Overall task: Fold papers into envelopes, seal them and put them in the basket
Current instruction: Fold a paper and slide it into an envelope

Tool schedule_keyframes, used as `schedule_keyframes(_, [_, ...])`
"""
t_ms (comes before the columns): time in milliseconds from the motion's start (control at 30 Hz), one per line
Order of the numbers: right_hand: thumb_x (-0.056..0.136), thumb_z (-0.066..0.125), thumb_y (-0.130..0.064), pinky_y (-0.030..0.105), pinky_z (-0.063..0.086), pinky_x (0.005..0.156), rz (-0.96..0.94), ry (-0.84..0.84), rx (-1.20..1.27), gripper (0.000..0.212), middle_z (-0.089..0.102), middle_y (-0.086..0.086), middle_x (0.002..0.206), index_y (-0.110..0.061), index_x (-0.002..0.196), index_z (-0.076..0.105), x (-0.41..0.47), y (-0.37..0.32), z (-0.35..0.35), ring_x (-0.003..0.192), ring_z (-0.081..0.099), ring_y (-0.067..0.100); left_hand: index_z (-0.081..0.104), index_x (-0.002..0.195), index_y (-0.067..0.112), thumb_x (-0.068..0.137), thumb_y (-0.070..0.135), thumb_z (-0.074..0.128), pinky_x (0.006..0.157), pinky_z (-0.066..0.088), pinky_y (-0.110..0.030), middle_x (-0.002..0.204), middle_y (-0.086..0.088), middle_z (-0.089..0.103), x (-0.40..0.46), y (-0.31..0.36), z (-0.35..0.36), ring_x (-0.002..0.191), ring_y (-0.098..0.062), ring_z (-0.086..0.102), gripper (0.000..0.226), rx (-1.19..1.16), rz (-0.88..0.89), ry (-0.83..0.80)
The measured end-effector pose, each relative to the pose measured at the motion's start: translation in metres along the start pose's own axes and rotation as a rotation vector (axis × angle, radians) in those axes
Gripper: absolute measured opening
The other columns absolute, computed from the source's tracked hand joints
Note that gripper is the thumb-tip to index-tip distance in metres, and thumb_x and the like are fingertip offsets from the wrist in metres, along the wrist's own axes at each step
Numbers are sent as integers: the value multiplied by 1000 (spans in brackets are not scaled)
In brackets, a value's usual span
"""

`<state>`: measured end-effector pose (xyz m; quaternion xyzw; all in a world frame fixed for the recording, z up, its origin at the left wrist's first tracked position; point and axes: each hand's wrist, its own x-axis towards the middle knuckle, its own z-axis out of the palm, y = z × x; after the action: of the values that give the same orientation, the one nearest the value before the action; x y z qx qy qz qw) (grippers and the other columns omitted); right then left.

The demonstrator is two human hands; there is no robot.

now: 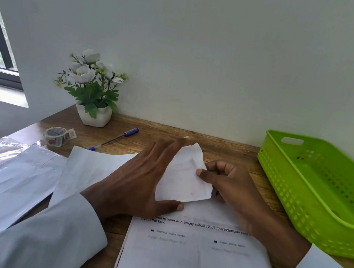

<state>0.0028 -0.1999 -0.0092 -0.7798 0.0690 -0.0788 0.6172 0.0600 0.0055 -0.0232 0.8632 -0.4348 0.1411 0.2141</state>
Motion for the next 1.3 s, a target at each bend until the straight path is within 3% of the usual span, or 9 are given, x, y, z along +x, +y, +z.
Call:
schedule_keyframes(133, [86, 71, -17, 14, 38, 43, -4, 1, -22, 13, 70, -7, 65, -15, 74, 73, 2, -8, -7, 52, 55, 1, -6, 150, 39, 59, 89, 57, 115, 21, -46, 152, 11, 17, 0, -4, -2, 136, -15, 22, 122, 56, -56, 21])
schedule_keyframes(233, [88, 69, -17, 17, 36, 44, -47, -16, -17, 12, 69, -3, 67, -11, 79, 73, 2, -14, -13, 55, 50, 7, -10, 148, 38, 54, 95, 49, 117, 8, -48, 154, 7, 15, -1, -9, -4, 139, -19, 17, 126, 100, -130, 4])
schedule_keyframes(367, [89, 67, -14, 19, 49, 51, -36, -64, 53, 10, 77, 2, 78, -10, 86, 75, 2, -21, -15, 63, 66, 10, -16, 144, 43, 52, 97, 44, 118, 5, -58, 155, 8, 12, 0, -10, -3, 142, -20, 14, 123, 88, -162, -32])
schedule_keyframes(500, [83, 76, -22, 21, 55, 62, -31, -161, 46, 21, 79, 1, 94, -17, 103, 75, -2, -20, -14, 84, 75, 15, -14, 145, 43, 56, 93, 49, 116, 3, -54, 152, 6, 17, 1, -5, -3, 139, -20, 18, 120, 99, -106, -14])
schedule_keyframes(600, [80, 78, -20, 24, 56, 67, -16, -183, 48, 25, 79, 1, 96, -17, 105, 75, -3, -17, -13, 88, 75, 17, -13, 147, 41, 58, 91, 50, 115, 0, -51, 153, 2, 19, 1, -4, -4, 139, -23, 20, 120, 115, -82, -2])
schedule_keyframes(767, [84, 71, -11, 33, 60, 78, 49, -216, 101, 18, 78, 7, 99, -11, 102, 77, 2, -21, -23, 93, 75, 25, -3, 151, 32, 58, 91, 51, 115, 9, -64, 150, -3, 28, 2, -4, -10, 135, -22, 25, 123, 184, -42, 79])
schedule_keyframes(967, [82, 61, -6, 46, 49, 103, 99, -365, 394, 40, 68, 19, 125, 1, 122, 66, 8, -27, -35, 117, 63, 33, 4, 154, 27, 58, 89, 56, 114, 15, -63, 147, -4, 34, -1, -13, -20, 132, -24, 31, 125, 228, -55, 109])
schedule_keyframes(1167, [81, 69, -9, 43, 54, 95, 53, -505, 418, 44, 67, 15, 127, -9, 125, 66, 3, -22, -35, 117, 64, 31, 12, 152, 25, 60, 85, 58, 108, 27, -64, 138, -4, 40, 1, -7, -20, 124, -24, 37, 119, 271, 31, 118])
schedule_keyframes(1300, [82, 70, -8, 41, 56, 92, 25, -426, 403, 40, 68, 16, 125, -8, 122, 68, 3, -17, -29, 114, 66, 30, 17, 152, 21, 62, 85, 56, 111, 22, -64, 139, -3, 41, 1, -7, -20, 125, -24, 37, 116, 321, 51, 75])
